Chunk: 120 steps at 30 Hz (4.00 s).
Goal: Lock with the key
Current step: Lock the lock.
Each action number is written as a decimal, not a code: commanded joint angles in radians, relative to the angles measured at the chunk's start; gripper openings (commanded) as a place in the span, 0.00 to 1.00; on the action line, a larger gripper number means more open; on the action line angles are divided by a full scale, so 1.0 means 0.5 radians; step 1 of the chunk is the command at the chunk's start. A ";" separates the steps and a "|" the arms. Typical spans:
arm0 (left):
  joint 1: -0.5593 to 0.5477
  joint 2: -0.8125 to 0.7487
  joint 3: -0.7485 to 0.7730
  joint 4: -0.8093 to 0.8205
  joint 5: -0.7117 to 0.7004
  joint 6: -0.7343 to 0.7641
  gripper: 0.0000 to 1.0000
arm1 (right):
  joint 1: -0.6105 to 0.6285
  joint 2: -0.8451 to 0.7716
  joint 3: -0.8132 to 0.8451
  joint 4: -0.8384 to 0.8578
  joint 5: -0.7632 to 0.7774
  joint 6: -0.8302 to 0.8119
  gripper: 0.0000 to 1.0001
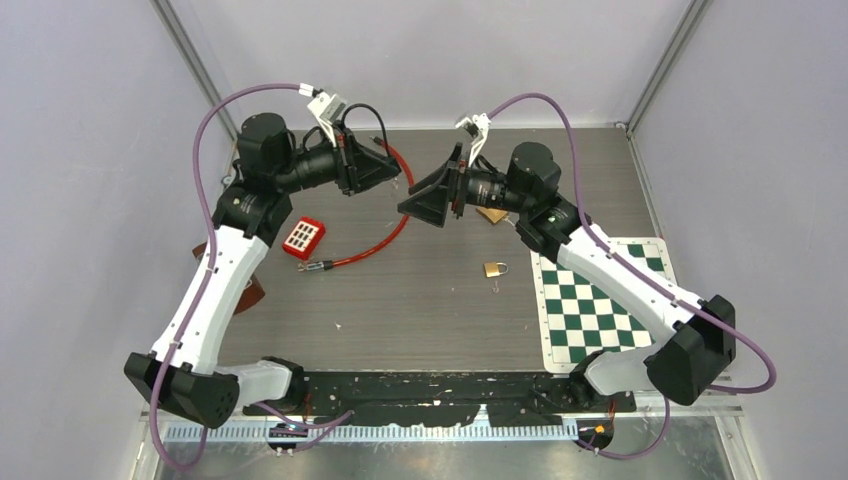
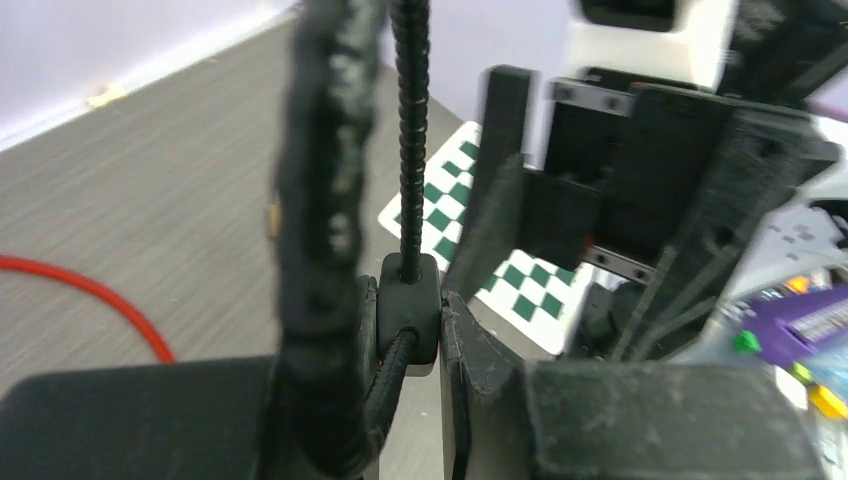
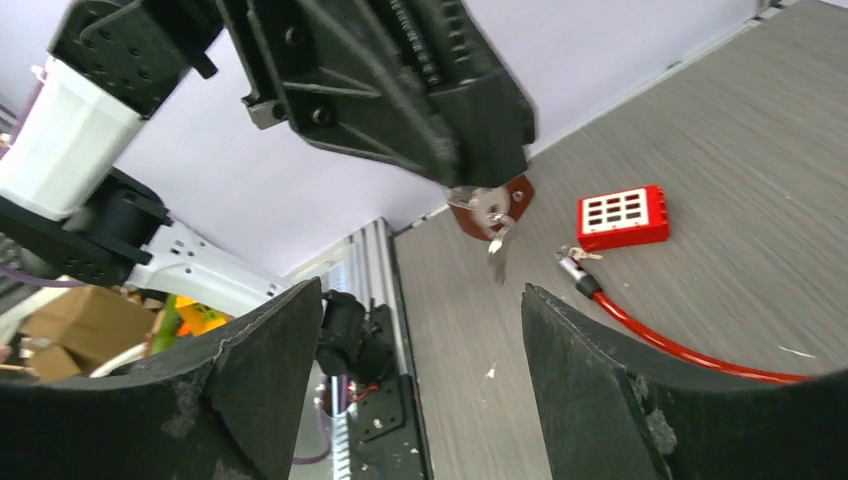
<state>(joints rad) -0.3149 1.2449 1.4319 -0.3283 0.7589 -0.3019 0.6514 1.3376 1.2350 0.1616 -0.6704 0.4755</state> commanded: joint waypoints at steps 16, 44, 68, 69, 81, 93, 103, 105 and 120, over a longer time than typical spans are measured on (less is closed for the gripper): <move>0.075 -0.115 -0.069 0.792 0.949 -0.466 0.00 | -0.070 0.277 -0.145 1.781 -0.575 1.190 0.70; 0.074 -0.107 -0.191 1.260 1.033 -0.794 0.00 | 0.004 0.481 0.004 2.189 -0.657 1.482 0.40; 0.075 -0.160 -0.153 0.694 0.513 -0.542 0.00 | 0.053 0.152 0.044 0.425 -0.009 0.067 0.05; 0.072 -0.169 -0.145 0.621 0.435 -0.521 0.00 | 0.060 0.141 0.057 0.325 0.163 0.014 0.05; 0.071 -0.228 -0.120 0.310 0.029 -0.421 0.00 | 0.146 0.143 0.203 -0.084 0.408 -0.307 0.68; 0.071 -0.269 -0.073 0.235 0.632 -0.123 0.00 | 0.037 -0.047 0.048 0.162 -0.239 -0.273 0.78; 0.071 -0.283 -0.219 0.784 0.806 -0.498 0.00 | 0.038 0.034 -0.027 0.813 -0.452 0.222 0.69; 0.071 -0.286 -0.224 0.812 0.816 -0.517 0.00 | 0.038 0.043 -0.048 0.977 -0.464 0.338 0.71; 0.071 -0.260 -0.285 1.146 0.841 -0.733 0.00 | 0.059 0.164 0.008 1.164 -0.508 0.526 0.56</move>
<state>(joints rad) -0.2794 1.1172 1.2854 0.1398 1.1679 -0.6315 0.6735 1.4132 1.2076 0.6861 -0.9115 0.7185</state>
